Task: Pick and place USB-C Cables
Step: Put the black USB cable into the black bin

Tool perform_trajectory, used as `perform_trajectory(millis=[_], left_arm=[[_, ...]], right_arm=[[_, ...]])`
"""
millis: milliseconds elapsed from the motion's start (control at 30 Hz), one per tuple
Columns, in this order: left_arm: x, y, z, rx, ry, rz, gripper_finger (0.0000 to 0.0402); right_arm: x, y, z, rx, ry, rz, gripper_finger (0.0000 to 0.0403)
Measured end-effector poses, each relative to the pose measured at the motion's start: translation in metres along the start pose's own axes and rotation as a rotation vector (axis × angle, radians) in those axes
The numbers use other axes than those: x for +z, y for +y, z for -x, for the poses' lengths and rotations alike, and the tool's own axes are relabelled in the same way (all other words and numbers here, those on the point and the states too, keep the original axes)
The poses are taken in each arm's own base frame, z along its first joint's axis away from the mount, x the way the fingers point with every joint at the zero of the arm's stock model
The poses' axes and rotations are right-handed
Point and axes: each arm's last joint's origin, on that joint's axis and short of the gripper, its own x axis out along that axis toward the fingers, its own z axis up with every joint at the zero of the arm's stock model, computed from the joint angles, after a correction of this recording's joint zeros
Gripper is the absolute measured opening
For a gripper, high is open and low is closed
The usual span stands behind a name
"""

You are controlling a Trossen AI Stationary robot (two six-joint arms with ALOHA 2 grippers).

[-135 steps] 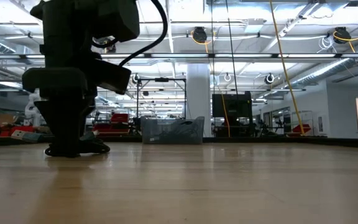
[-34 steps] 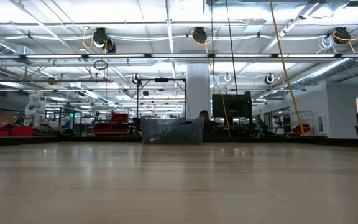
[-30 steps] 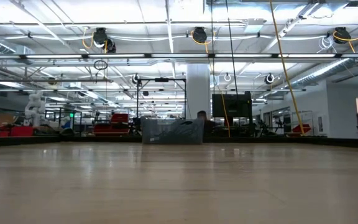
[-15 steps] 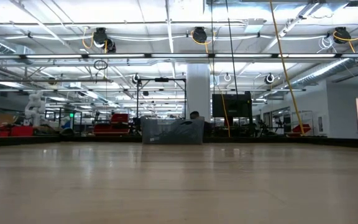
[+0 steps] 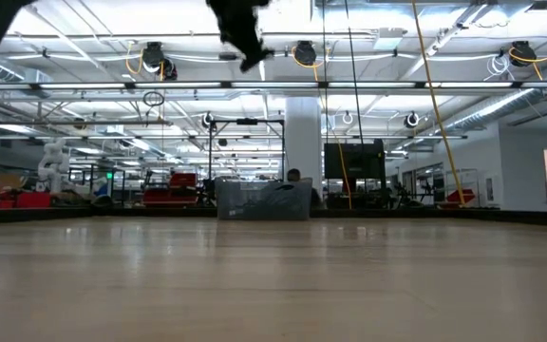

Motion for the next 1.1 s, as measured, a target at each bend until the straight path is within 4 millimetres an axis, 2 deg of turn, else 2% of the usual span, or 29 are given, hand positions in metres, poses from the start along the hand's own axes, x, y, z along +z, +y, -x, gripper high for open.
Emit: perform_trajectory(millis=[333,567,833,1100], left_arm=[[-0.023,0.026,-0.116,-0.110,0.220,0.053,0.0058],[-0.046,0.031,-0.175,-0.166,0.336,0.071,0.0058],[-0.066,0.040,-0.209,-0.177,0.396,0.101,0.0058],[-0.089,0.044,-0.223,-0.209,0.445,0.142,0.0058]], right_arm=[[-0.004,-0.006,0.001,-0.156,0.017,0.055,0.0000],[-0.004,-0.007,0.001,-0.213,0.009,0.100,0.0000],[-0.004,-0.007,0.001,-0.214,0.011,0.120,0.0000],[-0.003,-0.010,0.000,-0.228,0.013,0.123,0.0000]])
